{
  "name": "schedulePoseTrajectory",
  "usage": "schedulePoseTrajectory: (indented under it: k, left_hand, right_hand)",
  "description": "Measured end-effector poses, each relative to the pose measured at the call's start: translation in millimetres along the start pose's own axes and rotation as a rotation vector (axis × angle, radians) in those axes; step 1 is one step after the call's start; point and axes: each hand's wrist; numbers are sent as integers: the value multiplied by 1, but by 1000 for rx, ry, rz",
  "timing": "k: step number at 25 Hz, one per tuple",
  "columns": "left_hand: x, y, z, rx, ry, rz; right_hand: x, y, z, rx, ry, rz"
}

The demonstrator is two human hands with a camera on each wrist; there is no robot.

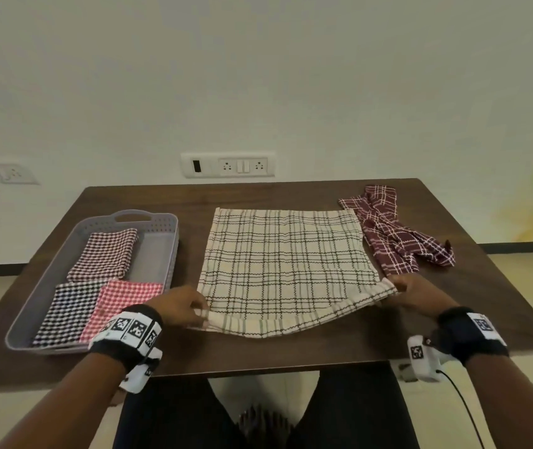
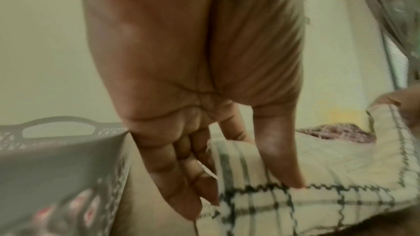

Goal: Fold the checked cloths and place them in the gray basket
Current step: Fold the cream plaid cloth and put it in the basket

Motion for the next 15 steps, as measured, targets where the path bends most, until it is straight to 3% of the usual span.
schedulePoseTrajectory:
  k: [2, 5, 8, 11, 13, 15]
  left_hand:
    - [-1, 1, -11, 167, 272, 13]
    - [10, -3, -20, 449, 883, -67]
    - [15, -20, -16, 522, 1344, -191]
    - [16, -43, 5, 535, 1247, -272]
    - [10, -52, 25, 550, 910, -249]
    - [-5, -57, 40, 541, 566, -236]
  right_hand:
    - [3, -1, -4, 69, -317, 63]
    - [7, -6, 5, 188, -692, 112]
    - [10, -20, 18, 391, -823, 176]
    - [20, -31, 35, 465, -476, 157]
    - [21, -28, 45, 409, -176, 163]
    - [25, -22, 45, 386, -65, 147]
Point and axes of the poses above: each hand's wrist, its own y-axis away from the middle knuckle, its own z-axis out of the palm, x = y × z, and after that the axes turned 13 degrees about x, right-handed
